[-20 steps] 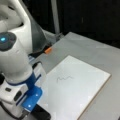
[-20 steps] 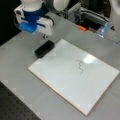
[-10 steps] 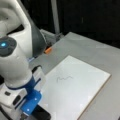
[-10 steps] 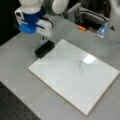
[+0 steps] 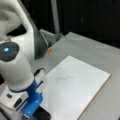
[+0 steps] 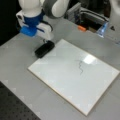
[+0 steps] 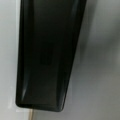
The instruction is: Erasing curve lines
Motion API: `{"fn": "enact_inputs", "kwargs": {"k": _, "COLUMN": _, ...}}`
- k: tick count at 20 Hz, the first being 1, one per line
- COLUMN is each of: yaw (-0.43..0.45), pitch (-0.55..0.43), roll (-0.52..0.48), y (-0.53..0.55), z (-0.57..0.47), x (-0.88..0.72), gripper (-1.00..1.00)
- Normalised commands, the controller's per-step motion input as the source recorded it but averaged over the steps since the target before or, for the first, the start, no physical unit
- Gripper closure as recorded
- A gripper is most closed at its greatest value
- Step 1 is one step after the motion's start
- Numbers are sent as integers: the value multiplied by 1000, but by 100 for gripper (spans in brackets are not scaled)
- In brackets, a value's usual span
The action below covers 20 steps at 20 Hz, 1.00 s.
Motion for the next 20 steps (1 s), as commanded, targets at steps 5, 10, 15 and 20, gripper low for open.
{"fn": "enact_inputs", "kwargs": {"k": 5, "yaw": -180, "pitch": -88, "roll": 123, "y": 3, "z": -159, "x": 65, "gripper": -100}}
{"fn": "enact_inputs", "kwargs": {"k": 10, "yaw": -152, "pitch": -107, "roll": 96, "y": -6, "z": -163, "x": 53, "gripper": -100}}
{"fn": "enact_inputs", "kwargs": {"k": 15, "yaw": -168, "pitch": -117, "roll": 81, "y": 21, "z": -187, "x": 7, "gripper": -100}}
{"fn": "enact_inputs", "kwargs": {"k": 20, "yaw": -202, "pitch": -135, "roll": 83, "y": 89, "z": -159, "x": -39, "gripper": -100}}
